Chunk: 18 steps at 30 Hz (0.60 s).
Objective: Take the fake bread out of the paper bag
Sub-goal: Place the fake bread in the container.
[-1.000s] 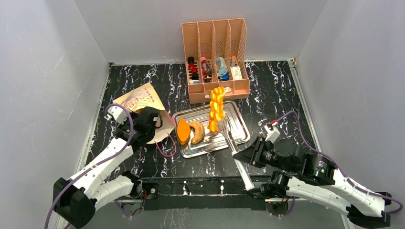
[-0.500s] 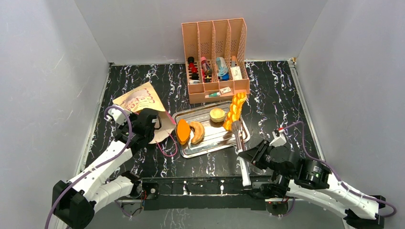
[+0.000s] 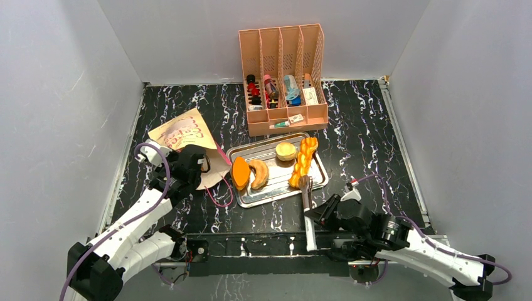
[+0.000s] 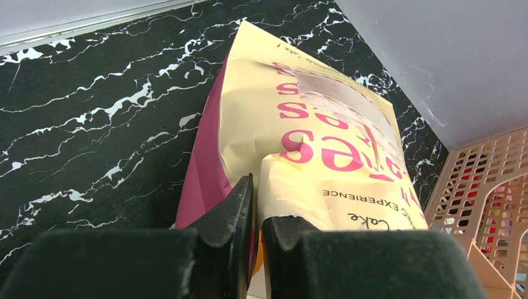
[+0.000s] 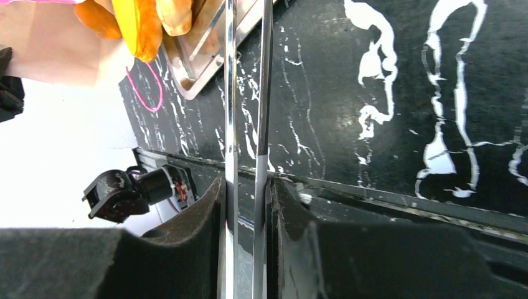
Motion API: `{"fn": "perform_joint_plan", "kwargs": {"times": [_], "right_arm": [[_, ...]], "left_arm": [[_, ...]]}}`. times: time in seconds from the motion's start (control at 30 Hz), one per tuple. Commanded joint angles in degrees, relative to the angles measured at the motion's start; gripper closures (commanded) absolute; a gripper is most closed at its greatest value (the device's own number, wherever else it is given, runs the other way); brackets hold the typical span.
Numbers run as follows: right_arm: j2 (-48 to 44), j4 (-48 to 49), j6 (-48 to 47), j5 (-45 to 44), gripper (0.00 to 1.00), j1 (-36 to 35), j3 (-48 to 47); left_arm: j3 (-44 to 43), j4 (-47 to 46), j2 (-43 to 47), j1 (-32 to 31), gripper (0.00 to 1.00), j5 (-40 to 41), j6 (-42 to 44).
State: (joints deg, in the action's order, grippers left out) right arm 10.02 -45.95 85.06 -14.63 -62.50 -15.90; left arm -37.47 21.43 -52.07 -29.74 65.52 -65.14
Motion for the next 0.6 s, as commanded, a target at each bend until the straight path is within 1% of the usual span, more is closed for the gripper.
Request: {"fn": "perform_joint_plan", "kwargs": {"times": [0.0,0.23,0.37,0.47,0.57], "right_arm": [[3.89,13.7,1.31,2.53,1.0,0.01,-0.12],[9.19,23.05,1.52,5.76,1.0,0.01,0.07],[11.5,25.28,1.27,6.97,1.0,-0.01,0.02],[11.42,25.77,1.4,7.69,0.99,0.01,0.65],[9.66,23.97,1.94,7.75,0.81,0.01,1.27]], "left_arm": [[0.04,0.11,0.52,0.21,0.92,0.1,-0.02],[0.14,0.19,0.54,0.22,0.92,0.31,0.06],[0.15,0.21,0.36,0.21,0.92,0.4,0.11],[0.29,0.21,0.23,0.23,0.92,0.38,0.08],[0.34,0.53,0.35,0.21,0.92,0.34,-0.11]]}}
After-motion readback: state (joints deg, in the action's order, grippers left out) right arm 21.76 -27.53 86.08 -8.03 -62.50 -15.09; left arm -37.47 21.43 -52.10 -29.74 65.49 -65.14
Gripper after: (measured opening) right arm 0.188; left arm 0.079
